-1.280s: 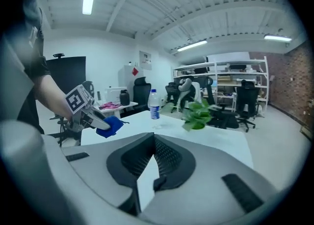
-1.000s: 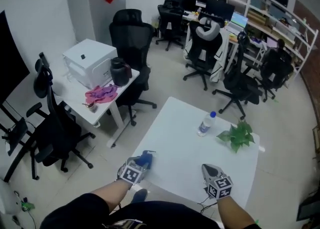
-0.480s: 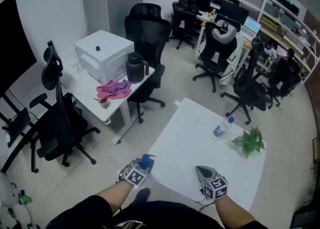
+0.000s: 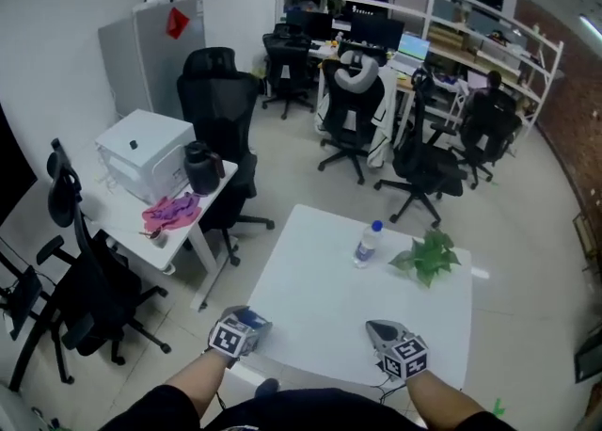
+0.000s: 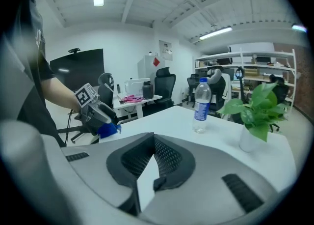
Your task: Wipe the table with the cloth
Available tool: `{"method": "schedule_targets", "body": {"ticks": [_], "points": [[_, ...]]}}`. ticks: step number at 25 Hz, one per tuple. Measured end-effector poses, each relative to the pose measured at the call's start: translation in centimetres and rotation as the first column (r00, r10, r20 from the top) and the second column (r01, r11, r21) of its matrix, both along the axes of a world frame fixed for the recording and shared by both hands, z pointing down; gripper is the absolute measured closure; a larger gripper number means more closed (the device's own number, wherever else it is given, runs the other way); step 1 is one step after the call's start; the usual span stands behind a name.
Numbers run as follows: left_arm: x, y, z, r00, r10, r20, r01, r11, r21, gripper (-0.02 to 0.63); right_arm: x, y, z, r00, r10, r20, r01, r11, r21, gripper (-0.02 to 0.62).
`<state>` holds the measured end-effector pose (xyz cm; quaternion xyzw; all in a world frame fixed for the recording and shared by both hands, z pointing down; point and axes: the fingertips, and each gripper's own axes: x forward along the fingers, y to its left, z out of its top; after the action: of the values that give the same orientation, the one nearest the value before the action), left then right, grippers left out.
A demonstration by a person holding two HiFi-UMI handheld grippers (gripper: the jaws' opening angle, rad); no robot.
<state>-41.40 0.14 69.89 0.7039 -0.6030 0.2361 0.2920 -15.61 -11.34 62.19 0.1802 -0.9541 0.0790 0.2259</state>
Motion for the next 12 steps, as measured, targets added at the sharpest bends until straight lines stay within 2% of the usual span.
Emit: {"method": "schedule_targets", "body": {"ticks": [2, 3, 5, 7, 8, 9, 12], "points": [[1.4, -2.9, -3.9, 1.0, 0.013, -0.024, -0.01, 0.993, 0.121, 0.281, 2.2, -1.0, -0.9, 0.999, 0.043, 0.029, -0.043, 0.999, 0.0, 0.577], [2.7, -4.4, -5.9, 0.998, 0.037, -0.053, -0.027, 0.983, 0.184, 0.316, 3.3, -1.5, -1.4, 0.997, 0.064, 0.043, -0.064, 0.998, -0.002, 0.578], [6.4, -7.3, -9.6, 0.982, 0.105, -0.154, -0.054, 0.951, 0.305, 0.428, 5.5, -2.4, -2.2, 0.992, 0.104, 0.066, -0.103, 0.995, -0.01, 0.578], [10.6, -9.7, -11.8, 0.945, 0.179, -0.274, -0.059, 0.917, 0.395, 0.578, 7.6, -3.4, -2.9, 0.986, 0.142, 0.085, -0.141, 0.99, -0.017, 0.58], [12.6, -10.7, -12.2, 0.926, 0.214, -0.312, -0.067, 0.905, 0.42, 0.606, 8.4, -3.8, -3.3, 0.982, 0.163, 0.096, -0.161, 0.987, -0.021, 0.58], [14.5, -11.5, -12.3, 0.912, 0.245, -0.328, -0.085, 0.897, 0.433, 0.606, 9.2, -4.3, -3.6, 0.977, 0.183, 0.107, -0.182, 0.983, -0.027, 0.58], [19.3, -13.5, -11.4, 0.906, 0.312, -0.287, -0.173, 0.89, 0.422, 0.606, 11.5, -5.5, -4.0, 0.962, 0.243, 0.123, -0.239, 0.97, -0.048, 0.581]]}}
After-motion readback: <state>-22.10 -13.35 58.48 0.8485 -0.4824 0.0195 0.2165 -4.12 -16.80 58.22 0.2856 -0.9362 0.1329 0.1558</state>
